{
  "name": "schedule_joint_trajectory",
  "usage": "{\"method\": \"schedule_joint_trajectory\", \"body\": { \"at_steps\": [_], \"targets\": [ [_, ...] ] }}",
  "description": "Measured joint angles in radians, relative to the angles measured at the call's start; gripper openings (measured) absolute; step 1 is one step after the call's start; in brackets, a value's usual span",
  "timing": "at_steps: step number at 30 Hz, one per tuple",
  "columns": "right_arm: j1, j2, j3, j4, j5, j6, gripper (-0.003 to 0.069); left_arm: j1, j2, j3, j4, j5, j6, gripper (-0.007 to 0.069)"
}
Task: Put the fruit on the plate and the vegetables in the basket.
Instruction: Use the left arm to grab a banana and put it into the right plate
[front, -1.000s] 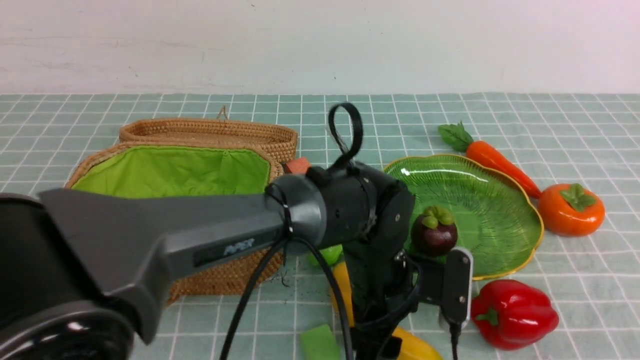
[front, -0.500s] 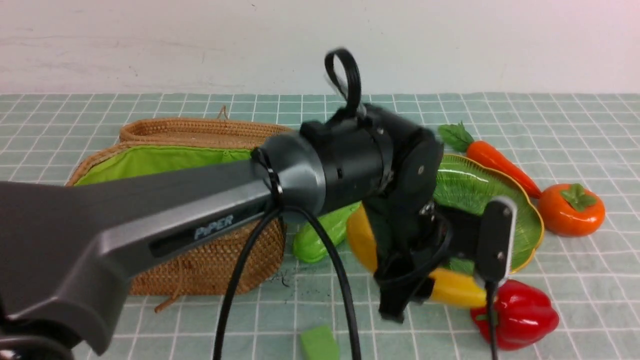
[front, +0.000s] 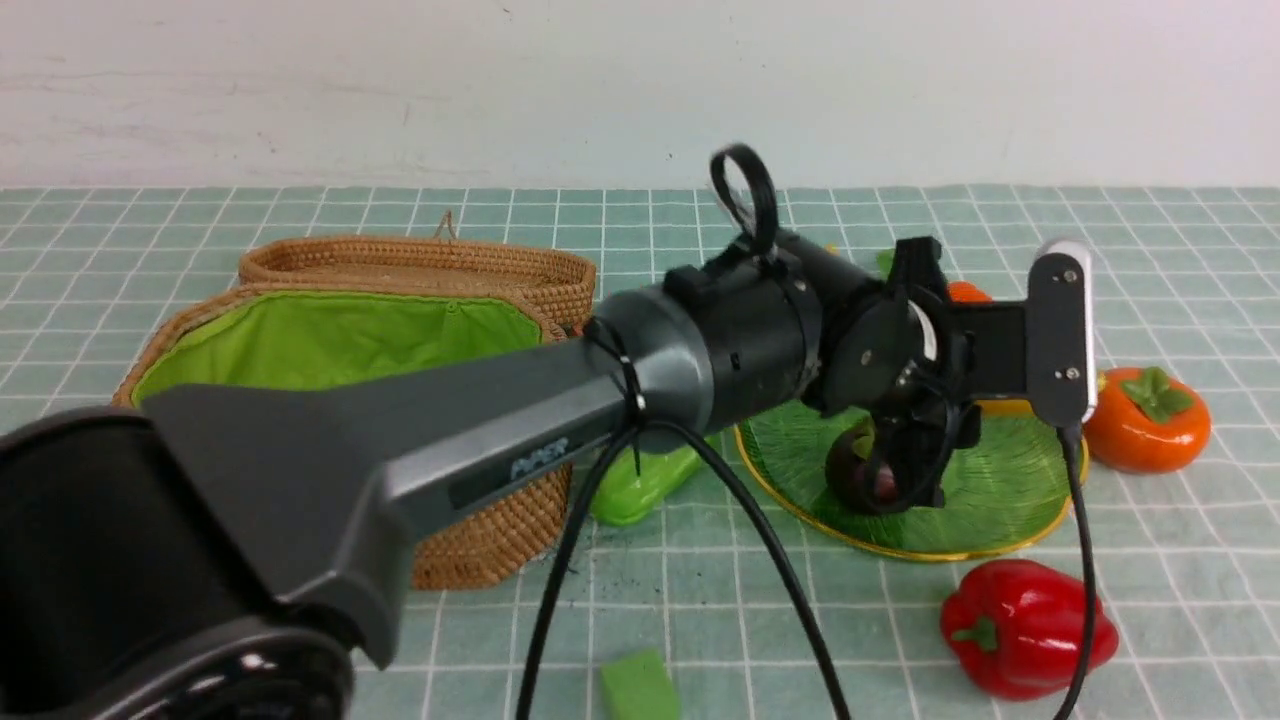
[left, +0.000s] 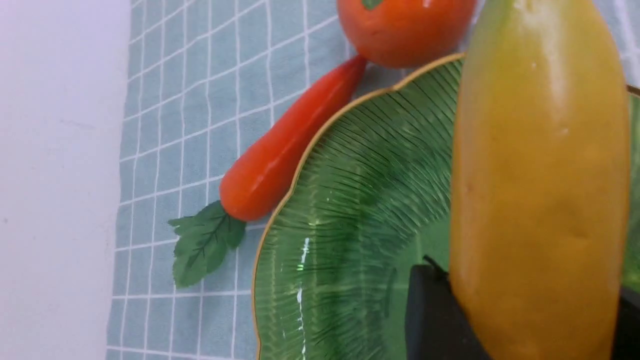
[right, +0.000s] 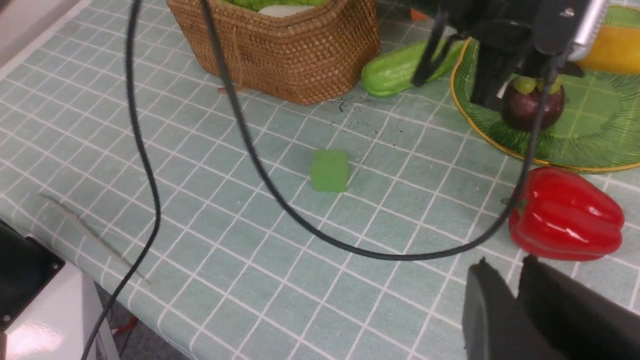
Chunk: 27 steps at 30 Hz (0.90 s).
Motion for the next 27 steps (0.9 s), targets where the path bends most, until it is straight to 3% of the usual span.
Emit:
{"method": "schedule_joint_trajectory", "body": {
  "at_steps": [7,13,22,27],
  "targets": [
    [0.000,0.000,0.000,0.007,0.008,0.000,0.0097,0.006,0.085,-0.003,-0.019,-0.195,-0.067,0.0301],
    [0.000,0.000,0.000,0.018,0.039,0.000,0.0097,0.006,0.087,-0.004,-0.038,-0.205,-0.070,0.0304],
    [0.000,0.000,0.000,0.019,0.038,0.000,0.0097,0.006,0.087,-0.004,-0.072,-0.134,-0.073,0.0497],
    [0.000,0.000,0.000,0.019,0.038,0.000,0.0097,0.006,0.081,-0.004,-0.074,-0.117,-0.073,0.0526]
  ]
}}
